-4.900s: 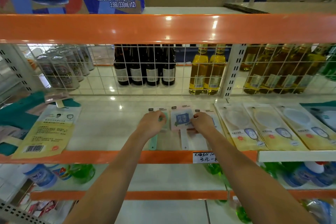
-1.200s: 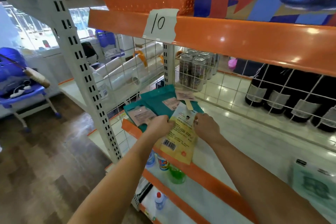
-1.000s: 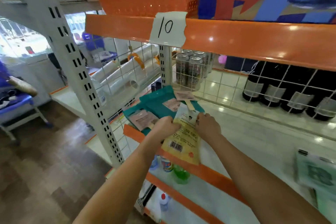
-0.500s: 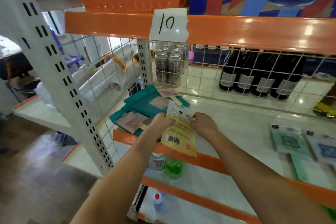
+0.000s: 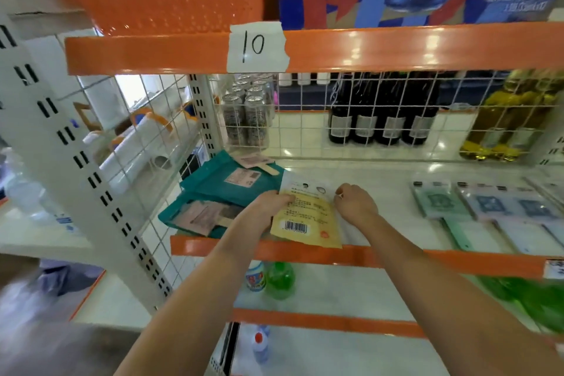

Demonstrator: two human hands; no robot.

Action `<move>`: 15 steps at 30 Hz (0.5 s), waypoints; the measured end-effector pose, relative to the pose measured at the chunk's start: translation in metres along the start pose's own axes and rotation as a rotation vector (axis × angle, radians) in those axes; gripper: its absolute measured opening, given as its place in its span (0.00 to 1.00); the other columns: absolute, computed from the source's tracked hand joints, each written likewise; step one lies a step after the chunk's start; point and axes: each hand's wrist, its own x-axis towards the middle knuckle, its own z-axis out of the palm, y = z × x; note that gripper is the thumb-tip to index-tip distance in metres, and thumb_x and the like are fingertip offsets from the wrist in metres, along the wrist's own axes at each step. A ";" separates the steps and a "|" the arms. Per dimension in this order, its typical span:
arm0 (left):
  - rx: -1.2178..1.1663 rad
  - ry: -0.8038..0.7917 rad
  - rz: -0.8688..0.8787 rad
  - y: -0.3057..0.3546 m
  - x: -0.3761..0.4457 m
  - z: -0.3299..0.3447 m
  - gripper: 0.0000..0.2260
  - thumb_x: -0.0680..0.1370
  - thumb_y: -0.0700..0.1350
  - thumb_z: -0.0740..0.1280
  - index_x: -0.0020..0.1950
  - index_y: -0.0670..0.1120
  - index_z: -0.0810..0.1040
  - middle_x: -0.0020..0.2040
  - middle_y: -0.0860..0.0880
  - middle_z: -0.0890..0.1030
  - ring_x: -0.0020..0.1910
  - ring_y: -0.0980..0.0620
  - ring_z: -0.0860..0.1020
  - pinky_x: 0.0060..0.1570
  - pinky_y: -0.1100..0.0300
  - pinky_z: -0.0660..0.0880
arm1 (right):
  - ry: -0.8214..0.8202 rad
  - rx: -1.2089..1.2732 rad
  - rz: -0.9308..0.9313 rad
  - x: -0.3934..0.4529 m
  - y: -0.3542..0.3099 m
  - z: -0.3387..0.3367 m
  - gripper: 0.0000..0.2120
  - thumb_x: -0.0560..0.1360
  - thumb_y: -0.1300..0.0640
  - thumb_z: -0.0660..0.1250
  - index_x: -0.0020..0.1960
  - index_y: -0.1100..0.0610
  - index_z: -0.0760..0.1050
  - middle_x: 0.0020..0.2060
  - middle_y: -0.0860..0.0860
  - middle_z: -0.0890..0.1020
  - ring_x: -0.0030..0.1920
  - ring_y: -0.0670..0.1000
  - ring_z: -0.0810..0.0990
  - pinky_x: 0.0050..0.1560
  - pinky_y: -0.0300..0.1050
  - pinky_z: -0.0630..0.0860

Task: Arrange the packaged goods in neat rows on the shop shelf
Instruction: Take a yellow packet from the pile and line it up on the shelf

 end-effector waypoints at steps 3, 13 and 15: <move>-0.068 -0.071 0.009 0.011 -0.001 0.024 0.13 0.79 0.41 0.65 0.63 0.40 0.72 0.45 0.45 0.80 0.38 0.48 0.80 0.35 0.56 0.78 | 0.043 -0.013 0.065 -0.007 0.029 -0.017 0.14 0.80 0.55 0.55 0.61 0.58 0.72 0.58 0.55 0.76 0.57 0.56 0.75 0.50 0.46 0.72; -0.090 -0.276 0.108 0.036 -0.012 0.142 0.13 0.80 0.41 0.63 0.64 0.42 0.69 0.45 0.47 0.79 0.39 0.51 0.79 0.28 0.59 0.78 | 0.125 0.087 0.219 -0.041 0.143 -0.081 0.12 0.79 0.59 0.55 0.50 0.62 0.76 0.51 0.60 0.81 0.49 0.58 0.79 0.43 0.45 0.73; -0.095 -0.326 0.123 0.044 -0.017 0.170 0.12 0.81 0.40 0.62 0.64 0.42 0.69 0.44 0.47 0.79 0.39 0.50 0.79 0.31 0.57 0.78 | 0.162 0.101 0.253 -0.052 0.168 -0.095 0.13 0.79 0.59 0.54 0.52 0.62 0.76 0.51 0.61 0.80 0.50 0.59 0.79 0.42 0.44 0.69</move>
